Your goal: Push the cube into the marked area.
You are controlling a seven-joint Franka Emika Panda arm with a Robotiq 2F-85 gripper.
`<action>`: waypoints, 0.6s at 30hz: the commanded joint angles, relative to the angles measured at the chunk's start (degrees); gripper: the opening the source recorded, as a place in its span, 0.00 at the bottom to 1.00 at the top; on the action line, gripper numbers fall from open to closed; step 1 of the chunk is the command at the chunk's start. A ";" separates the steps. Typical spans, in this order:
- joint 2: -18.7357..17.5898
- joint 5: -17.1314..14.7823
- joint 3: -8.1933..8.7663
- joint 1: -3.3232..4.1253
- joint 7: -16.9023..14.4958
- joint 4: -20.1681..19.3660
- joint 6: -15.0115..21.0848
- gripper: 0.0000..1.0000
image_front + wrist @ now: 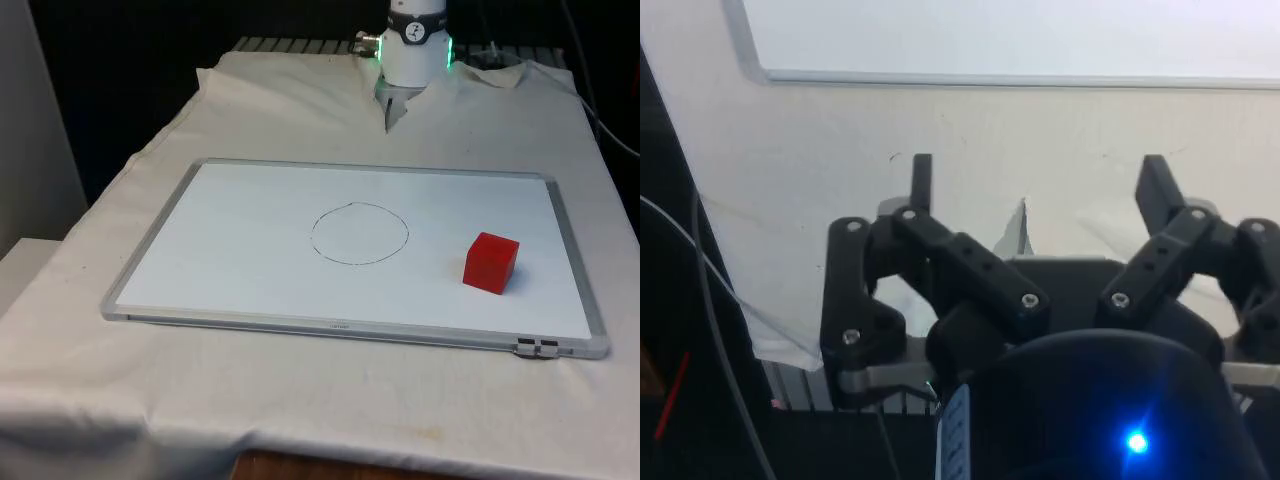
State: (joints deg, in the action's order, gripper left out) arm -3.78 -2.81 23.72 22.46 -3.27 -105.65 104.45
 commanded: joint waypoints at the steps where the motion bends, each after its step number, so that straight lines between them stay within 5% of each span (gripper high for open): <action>1: 0.00 0.00 0.00 0.00 0.00 0.00 0.00 0.96; 14: 0.00 0.00 0.00 0.00 0.00 0.00 0.00 0.29; 16: 0.00 0.00 0.00 0.00 0.00 0.00 0.00 0.25; 18: 0.00 0.00 -0.17 0.23 0.34 0.00 0.17 0.08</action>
State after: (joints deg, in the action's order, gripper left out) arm -3.78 -2.81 23.72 22.46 -3.27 -105.65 104.45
